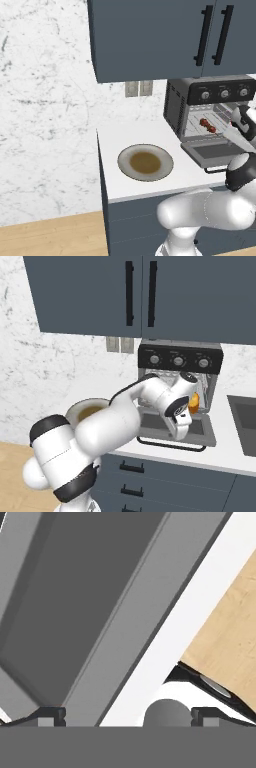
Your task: Pick up the kebab skewer and baguette bread, and place them inside the toaster oven. Close the toaster oven door and start by setting the timer.
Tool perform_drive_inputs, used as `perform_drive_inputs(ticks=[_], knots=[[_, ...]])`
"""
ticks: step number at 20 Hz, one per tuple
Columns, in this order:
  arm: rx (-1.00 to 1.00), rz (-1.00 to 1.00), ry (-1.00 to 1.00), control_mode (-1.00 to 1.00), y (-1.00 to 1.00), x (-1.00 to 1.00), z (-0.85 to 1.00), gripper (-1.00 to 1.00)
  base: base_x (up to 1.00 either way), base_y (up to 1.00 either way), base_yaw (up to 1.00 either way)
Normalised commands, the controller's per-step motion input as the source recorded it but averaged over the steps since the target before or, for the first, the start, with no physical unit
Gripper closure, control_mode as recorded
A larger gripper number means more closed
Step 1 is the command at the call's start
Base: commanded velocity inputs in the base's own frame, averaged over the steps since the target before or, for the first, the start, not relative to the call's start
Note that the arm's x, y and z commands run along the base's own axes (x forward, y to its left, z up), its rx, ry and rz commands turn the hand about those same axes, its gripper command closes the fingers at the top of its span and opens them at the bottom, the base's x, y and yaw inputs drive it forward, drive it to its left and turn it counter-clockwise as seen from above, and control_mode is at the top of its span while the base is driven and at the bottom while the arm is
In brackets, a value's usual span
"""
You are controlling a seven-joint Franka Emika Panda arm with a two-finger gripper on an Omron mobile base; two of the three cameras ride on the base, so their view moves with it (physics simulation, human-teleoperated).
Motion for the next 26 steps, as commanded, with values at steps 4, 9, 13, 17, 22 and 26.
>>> perform_drive_inputs(ticks=[4,9,13,17,22,26], knots=[[-0.07,-0.03,0.00,-1.00,0.01,0.03,-0.20,-1.00,0.00,0.00,0.00],[-0.05,-0.04,0.00,-1.00,0.00,0.00,-0.26,-1.00,0.00,0.00,0.00],[-0.04,-0.04,0.00,-1.00,0.01,0.19,-0.24,-1.00,0.00,0.00,0.00],[-0.05,-0.05,0.00,-1.00,0.04,0.49,-0.09,-1.00,0.00,0.00,0.00],[-0.03,-0.05,0.00,-1.00,0.00,0.34,-0.09,-1.00,0.00,0.00,0.00],[-0.02,-0.05,0.00,-1.00,0.00,0.28,-0.06,-1.00,0.00,0.00,0.00]])
